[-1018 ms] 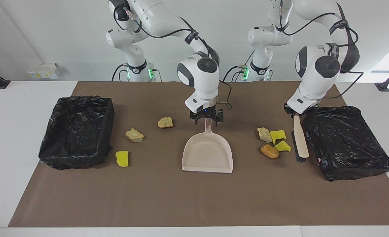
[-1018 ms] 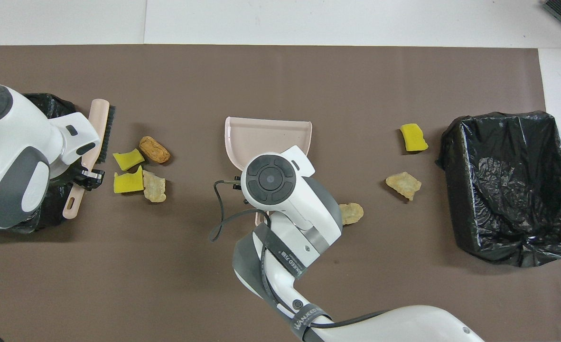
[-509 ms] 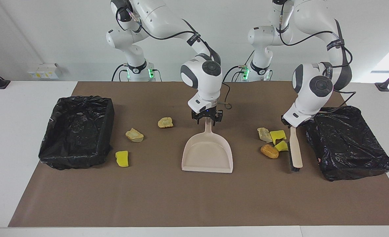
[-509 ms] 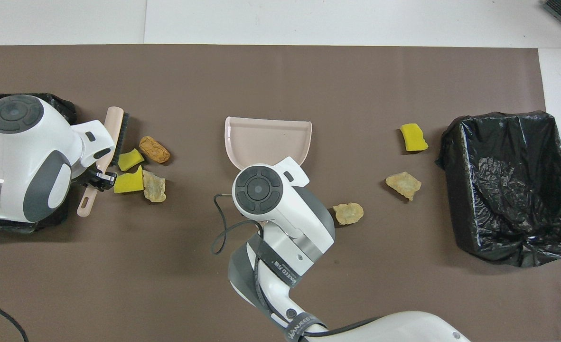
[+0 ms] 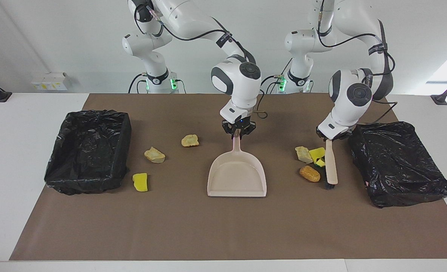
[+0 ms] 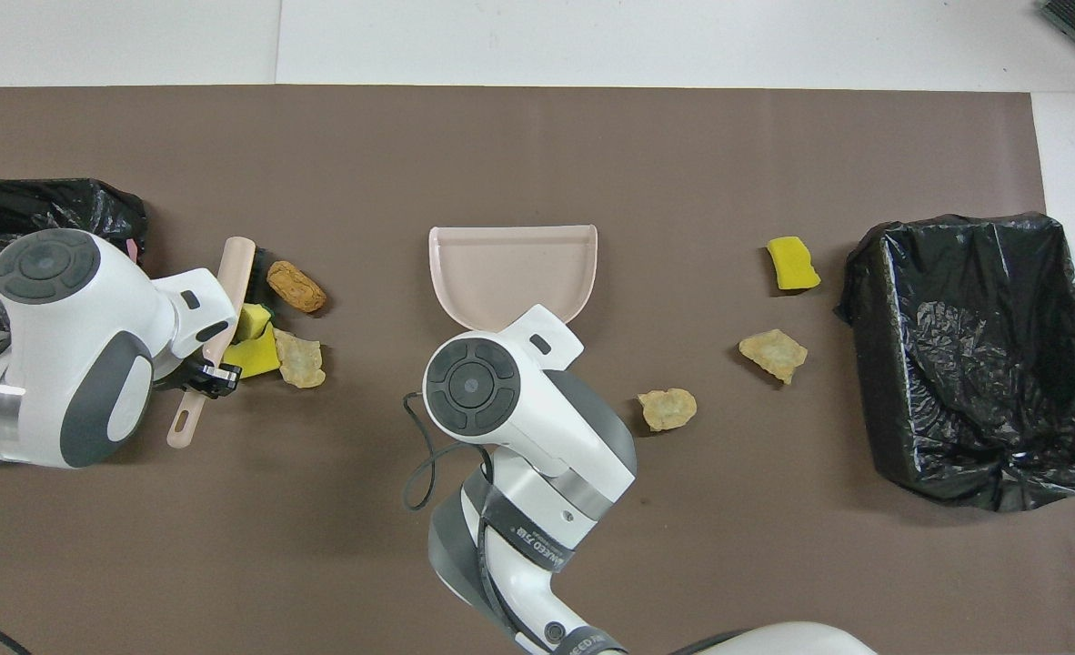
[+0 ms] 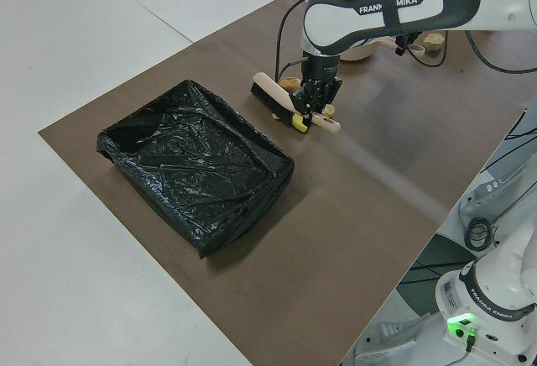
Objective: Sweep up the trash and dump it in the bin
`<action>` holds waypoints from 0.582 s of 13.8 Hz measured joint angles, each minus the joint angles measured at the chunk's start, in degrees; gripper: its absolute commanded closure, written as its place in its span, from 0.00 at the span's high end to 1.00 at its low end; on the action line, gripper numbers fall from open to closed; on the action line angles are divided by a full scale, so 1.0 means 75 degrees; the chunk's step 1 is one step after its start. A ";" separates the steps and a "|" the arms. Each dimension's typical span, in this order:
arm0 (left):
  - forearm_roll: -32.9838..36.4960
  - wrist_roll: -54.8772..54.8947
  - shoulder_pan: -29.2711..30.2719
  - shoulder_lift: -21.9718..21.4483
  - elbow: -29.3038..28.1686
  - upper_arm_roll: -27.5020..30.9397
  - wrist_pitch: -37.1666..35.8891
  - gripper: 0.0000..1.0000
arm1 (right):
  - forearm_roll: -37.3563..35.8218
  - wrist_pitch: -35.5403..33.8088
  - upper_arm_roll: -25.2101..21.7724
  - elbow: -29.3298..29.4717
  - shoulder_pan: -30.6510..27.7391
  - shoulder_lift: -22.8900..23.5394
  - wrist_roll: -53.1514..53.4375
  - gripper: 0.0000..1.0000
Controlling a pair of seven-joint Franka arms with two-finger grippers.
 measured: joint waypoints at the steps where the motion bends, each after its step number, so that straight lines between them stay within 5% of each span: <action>1: -0.0170 -0.0182 -0.0098 -0.0030 -0.0016 -0.0008 -0.0042 0.00 | 0.0005 -0.0117 -0.0013 0.0003 -0.0111 -0.0181 -0.0488 0.00; 8: -0.1014 -0.1485 -0.0189 -0.0713 0.0491 0.0120 -0.0284 0.00 | 0.0033 -0.1715 -0.0014 -0.0082 -0.0551 -0.0970 -0.5575 0.00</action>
